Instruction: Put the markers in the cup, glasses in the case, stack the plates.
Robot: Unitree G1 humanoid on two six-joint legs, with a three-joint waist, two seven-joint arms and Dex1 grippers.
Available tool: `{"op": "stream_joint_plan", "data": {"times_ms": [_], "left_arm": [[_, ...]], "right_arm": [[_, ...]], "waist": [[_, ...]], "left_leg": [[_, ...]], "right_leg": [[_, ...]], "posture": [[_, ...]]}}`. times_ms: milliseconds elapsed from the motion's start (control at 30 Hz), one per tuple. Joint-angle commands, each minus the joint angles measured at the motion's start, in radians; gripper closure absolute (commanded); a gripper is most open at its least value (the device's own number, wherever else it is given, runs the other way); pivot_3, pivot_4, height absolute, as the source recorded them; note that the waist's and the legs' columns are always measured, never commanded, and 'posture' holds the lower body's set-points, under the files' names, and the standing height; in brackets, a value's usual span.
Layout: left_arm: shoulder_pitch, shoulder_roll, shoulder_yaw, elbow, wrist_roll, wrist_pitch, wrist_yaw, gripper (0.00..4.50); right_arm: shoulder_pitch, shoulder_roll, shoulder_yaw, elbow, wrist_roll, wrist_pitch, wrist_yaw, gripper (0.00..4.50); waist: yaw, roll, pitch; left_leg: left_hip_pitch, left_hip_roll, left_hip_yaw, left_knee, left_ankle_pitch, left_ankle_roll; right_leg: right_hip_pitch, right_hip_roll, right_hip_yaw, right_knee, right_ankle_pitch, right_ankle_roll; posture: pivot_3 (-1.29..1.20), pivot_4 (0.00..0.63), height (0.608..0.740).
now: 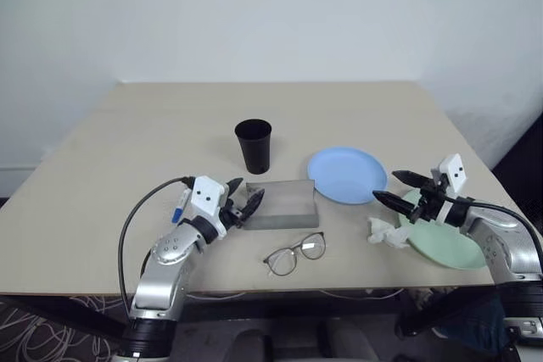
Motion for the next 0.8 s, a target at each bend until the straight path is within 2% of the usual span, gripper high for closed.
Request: {"op": "stream_joint_plan", "data": {"times_ms": [33, 300, 667, 800], "left_arm": [[-0.009, -0.003, -0.024, -0.03, 0.01, -0.028, -0.008, 1.4], [-0.003, 0.007, -0.033, -0.042, 0.004, -0.022, -0.021, 1.4], [-0.021, 0.085, -0.008, -0.001, -0.027, -0.034, -0.119, 1.4], [-0.004, 0.127, 0.001, -0.009, -0.053, -0.016, -0.181, 1.4]], "right_arm": [[-0.016, -0.019, -0.037, -0.03, 0.007, -0.017, 0.003, 0.11], [0.001, -0.006, -0.033, -0.052, -0.004, -0.02, -0.031, 0.11], [0.05, -0.011, -0.027, -0.158, 0.003, 0.019, -0.067, 0.11], [0.072, -0.02, -0.041, -0.245, 0.018, 0.095, -0.117, 0.11]], "waist": [[0.0, 0.0, 0.0], [0.0, 0.0, 0.0], [0.0, 0.0, 0.0], [0.0, 0.0, 0.0]], "left_leg": [[0.0, 0.0, 0.0, 0.0, 0.0, 0.0], [0.0, 0.0, 0.0, 0.0, 0.0, 0.0], [0.0, 0.0, 0.0, 0.0, 0.0, 0.0], [0.0, 0.001, 0.0, 0.0, 0.0, 0.0]], "right_leg": [[0.0, 0.0, 0.0, 0.0, 0.0, 0.0], [0.0, 0.0, 0.0, 0.0, 0.0, 0.0], [0.0, 0.0, 0.0, 0.0, 0.0, 0.0], [-0.001, 0.0, 0.0, 0.0, 0.0, 0.0]], "posture": [[0.0, 0.0, 0.74], [0.0, 0.0, 0.74], [0.0, 0.0, 0.74], [0.0, 0.0, 0.74]]}}
